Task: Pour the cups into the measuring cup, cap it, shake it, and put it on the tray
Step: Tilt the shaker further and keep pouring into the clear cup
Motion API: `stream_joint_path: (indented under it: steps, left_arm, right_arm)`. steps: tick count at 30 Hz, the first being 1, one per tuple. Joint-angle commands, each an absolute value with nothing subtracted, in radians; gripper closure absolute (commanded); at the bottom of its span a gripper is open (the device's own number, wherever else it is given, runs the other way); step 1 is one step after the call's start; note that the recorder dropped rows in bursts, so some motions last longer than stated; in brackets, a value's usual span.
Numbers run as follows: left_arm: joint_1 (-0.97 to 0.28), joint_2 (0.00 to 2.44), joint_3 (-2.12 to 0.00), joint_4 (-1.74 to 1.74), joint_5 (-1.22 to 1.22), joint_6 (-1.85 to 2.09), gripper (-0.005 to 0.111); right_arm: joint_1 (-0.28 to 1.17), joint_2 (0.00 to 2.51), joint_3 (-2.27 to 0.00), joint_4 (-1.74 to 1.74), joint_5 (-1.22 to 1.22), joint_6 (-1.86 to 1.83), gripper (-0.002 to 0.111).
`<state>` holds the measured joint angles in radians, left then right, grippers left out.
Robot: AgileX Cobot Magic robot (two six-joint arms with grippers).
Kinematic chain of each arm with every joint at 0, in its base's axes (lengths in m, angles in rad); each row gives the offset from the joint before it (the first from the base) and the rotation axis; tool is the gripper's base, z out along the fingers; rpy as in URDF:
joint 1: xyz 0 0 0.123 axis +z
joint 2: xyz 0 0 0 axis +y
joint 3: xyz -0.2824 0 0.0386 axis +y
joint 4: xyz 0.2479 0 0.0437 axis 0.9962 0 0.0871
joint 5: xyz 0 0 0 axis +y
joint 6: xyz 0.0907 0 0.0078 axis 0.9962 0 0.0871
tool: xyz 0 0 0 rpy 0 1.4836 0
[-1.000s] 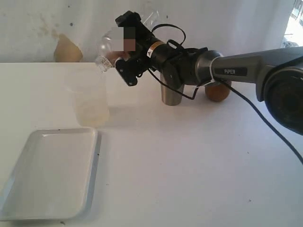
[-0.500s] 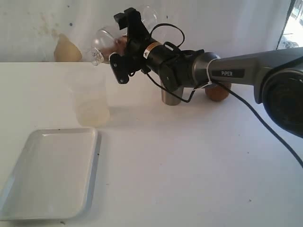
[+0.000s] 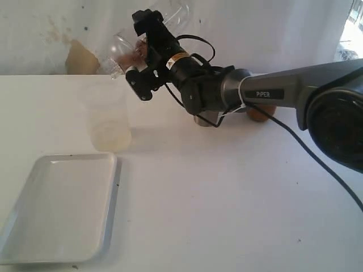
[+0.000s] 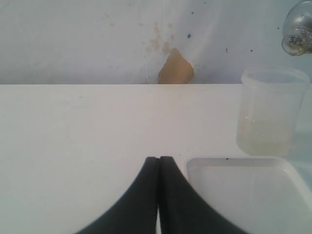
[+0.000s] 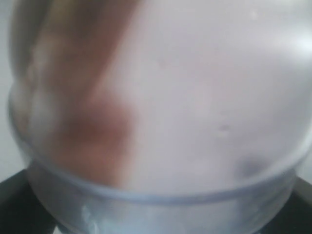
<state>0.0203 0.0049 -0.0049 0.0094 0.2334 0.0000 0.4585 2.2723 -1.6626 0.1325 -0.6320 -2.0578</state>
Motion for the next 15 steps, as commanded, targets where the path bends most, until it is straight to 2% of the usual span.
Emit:
stream_joint_path:
  steps: [1,15]
  left_arm:
    - [0.015,0.0,0.0,0.009,0.233,0.0,0.107]
    - [0.015,0.0,0.0,0.009,0.233,0.0,0.107]
  right_arm:
    - [0.469,2.257,-1.662,0.141,-0.726,-2.137,0.108]
    - [0.469,2.257,-1.662,0.131,-0.731,-2.137,0.108]
